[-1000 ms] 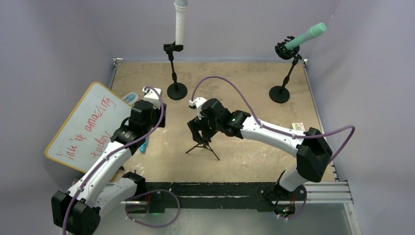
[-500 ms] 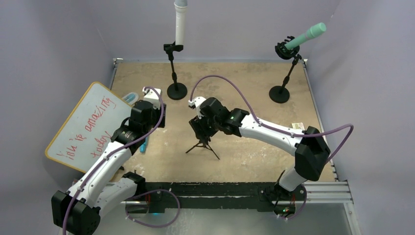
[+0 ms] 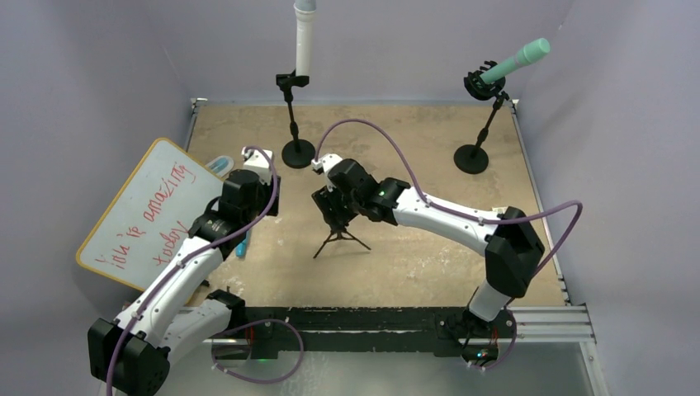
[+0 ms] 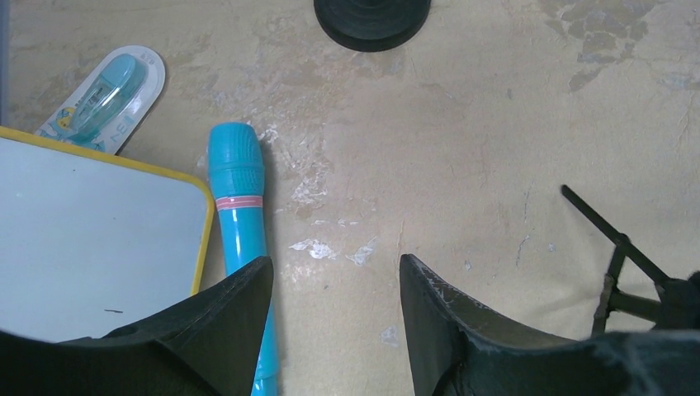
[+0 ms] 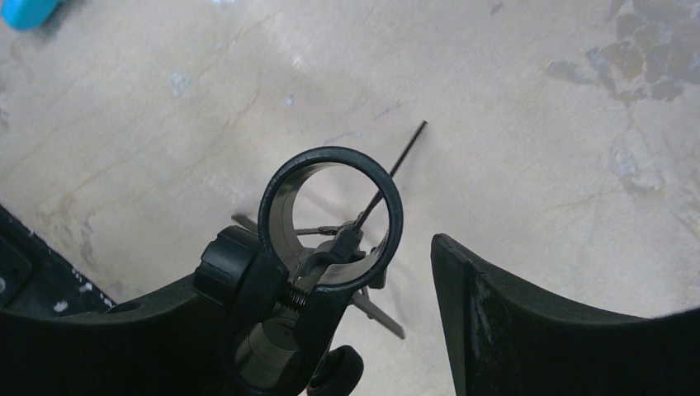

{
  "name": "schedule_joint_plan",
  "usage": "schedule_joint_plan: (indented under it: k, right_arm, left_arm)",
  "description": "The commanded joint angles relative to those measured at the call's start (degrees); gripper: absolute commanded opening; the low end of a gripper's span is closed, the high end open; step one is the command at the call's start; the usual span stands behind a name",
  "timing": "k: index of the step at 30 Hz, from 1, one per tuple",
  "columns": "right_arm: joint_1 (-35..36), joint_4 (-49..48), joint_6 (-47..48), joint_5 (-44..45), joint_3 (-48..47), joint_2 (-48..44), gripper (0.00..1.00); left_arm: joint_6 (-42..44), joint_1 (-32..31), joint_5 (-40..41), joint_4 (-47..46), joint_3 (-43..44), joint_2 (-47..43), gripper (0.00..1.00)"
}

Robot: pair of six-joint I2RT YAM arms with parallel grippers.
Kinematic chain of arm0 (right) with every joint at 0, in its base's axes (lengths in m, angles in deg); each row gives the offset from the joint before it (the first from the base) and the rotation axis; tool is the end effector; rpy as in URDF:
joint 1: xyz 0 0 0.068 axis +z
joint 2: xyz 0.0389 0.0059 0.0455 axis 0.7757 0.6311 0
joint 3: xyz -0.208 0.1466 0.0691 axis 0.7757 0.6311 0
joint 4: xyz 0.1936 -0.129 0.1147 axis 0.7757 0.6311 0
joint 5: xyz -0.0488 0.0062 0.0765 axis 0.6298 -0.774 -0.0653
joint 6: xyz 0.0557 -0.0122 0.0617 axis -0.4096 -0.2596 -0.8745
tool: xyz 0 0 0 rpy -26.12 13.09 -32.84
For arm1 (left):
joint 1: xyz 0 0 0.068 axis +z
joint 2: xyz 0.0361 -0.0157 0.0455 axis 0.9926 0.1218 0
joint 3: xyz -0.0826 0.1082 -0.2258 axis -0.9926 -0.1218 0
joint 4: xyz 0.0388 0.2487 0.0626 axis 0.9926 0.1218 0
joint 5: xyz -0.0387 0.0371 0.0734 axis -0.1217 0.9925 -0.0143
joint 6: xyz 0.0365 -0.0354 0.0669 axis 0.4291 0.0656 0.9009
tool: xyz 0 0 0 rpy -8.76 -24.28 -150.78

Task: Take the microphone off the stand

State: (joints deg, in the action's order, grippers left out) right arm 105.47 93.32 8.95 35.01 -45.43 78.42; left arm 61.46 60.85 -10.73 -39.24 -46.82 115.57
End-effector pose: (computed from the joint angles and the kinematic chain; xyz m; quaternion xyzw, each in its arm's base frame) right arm 0.2383 0.3214 0.2479 -0.3137 0.8494 0.1876 0.3808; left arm 0.2288 -0.0726 0.2529 0.0445 0.8697 -0.0141 0.4914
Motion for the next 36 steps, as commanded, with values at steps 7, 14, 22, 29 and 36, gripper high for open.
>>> schedule_joint_plan:
  k: [7,14,22,29,36]
  right_arm:
    - [-10.7,-6.0,0.8,4.6,-11.7,9.2,0.25]
    - [-18.2,-9.4,3.0,5.6,-22.3,18.9,0.26]
    - [-27.8,-10.2,-1.5,0.5,-35.6,30.3,0.27]
    - [-28.2,-12.2,-0.9,-3.5,-31.0,26.9,0.38]
    - [-28.2,-11.6,1.6,-12.7,-28.6,23.4,0.49]
  left_arm:
    - [-1.0,0.3,0.0,-0.5,0.5,0.9,0.55]
    - [-1.2,0.3,-0.5,-0.4,0.6,1.9,0.55]
    - [-0.7,0.3,0.0,-0.2,1.0,3.7,0.55]
    - [-0.4,0.3,-0.7,-0.3,1.3,4.8,0.55]
    - [-0.6,0.3,-1.0,-0.1,1.3,3.9,0.55]
